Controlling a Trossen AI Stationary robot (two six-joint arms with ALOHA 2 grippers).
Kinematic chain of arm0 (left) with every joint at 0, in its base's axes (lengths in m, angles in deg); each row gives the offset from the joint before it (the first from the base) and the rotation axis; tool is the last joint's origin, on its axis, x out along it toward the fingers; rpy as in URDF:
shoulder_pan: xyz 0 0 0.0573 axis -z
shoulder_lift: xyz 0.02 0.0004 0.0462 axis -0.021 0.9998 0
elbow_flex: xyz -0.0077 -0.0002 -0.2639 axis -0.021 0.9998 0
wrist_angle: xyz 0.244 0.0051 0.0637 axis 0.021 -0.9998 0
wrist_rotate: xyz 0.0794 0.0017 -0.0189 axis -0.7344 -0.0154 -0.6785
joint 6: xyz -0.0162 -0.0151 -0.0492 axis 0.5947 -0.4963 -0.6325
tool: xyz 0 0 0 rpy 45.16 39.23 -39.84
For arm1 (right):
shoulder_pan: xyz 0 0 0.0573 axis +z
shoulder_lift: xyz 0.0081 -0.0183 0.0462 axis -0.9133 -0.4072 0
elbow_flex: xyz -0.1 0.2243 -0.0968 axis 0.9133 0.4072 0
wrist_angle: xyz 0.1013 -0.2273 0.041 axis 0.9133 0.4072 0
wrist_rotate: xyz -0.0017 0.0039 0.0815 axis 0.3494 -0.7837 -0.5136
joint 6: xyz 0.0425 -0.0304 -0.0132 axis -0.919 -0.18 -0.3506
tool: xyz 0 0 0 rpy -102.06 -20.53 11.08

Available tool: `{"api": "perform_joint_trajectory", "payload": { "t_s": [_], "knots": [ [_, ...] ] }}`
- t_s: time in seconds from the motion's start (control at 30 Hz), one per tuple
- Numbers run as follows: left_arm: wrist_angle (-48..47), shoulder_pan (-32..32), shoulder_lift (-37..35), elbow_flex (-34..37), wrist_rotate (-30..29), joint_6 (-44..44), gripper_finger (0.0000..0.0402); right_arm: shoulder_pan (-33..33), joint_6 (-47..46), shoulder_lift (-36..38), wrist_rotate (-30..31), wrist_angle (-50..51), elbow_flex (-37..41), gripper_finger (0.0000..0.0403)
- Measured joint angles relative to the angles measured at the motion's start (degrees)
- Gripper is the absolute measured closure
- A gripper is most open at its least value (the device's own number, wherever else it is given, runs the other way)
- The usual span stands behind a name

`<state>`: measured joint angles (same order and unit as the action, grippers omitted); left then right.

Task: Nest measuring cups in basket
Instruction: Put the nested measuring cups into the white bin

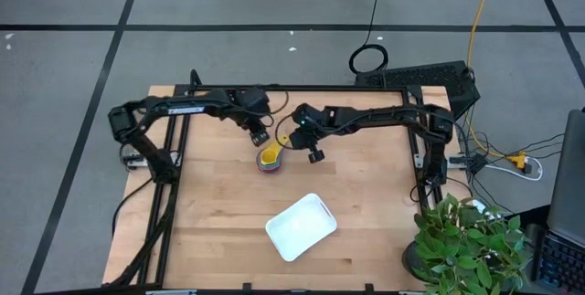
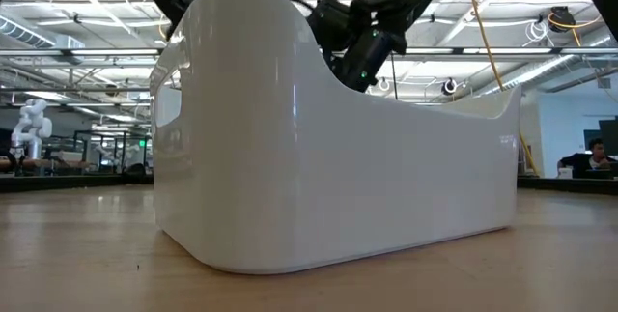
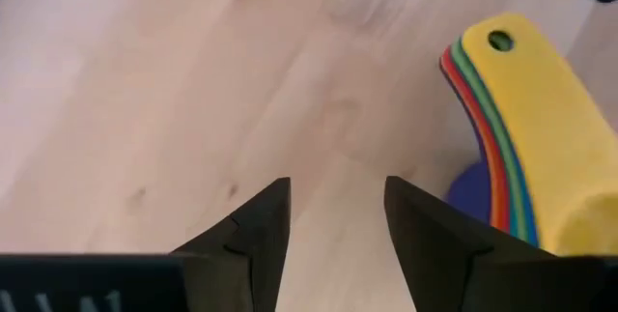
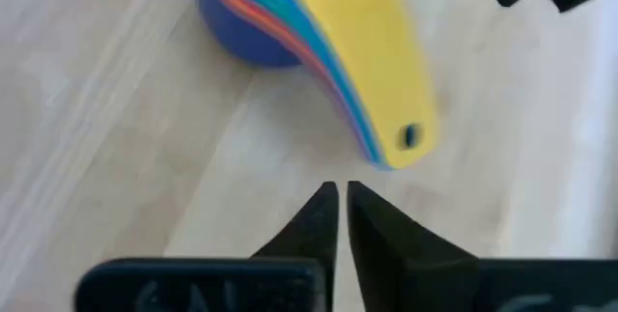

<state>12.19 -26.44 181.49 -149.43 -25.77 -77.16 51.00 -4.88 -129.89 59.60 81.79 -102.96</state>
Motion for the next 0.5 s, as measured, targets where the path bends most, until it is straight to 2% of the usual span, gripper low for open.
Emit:
{"api": "perform_joint_trajectory", "payload": {
  "t_s": [0.27,0.4,0.5],
  "knots": [
    [-1.84,2.12,-9.55,0.0,-0.92,-1.44,0.0231,-3.12,2.09,6.0,-0.43,-2.0,-0.24,0.0307],
    [-1.46,4.38,-14.35,-0.01,-2.0,-2.28,0.0231,-5.76,-0.44,6.82,-7.11,4.37,-5.45,0.0242],
    [-1.67,5.87,-17.78,-0.02,-3.94,-3.31,0.0231,-6.49,-0.66,5.07,-8.37,8.57,-10.97,0.0193]
  ]
}}
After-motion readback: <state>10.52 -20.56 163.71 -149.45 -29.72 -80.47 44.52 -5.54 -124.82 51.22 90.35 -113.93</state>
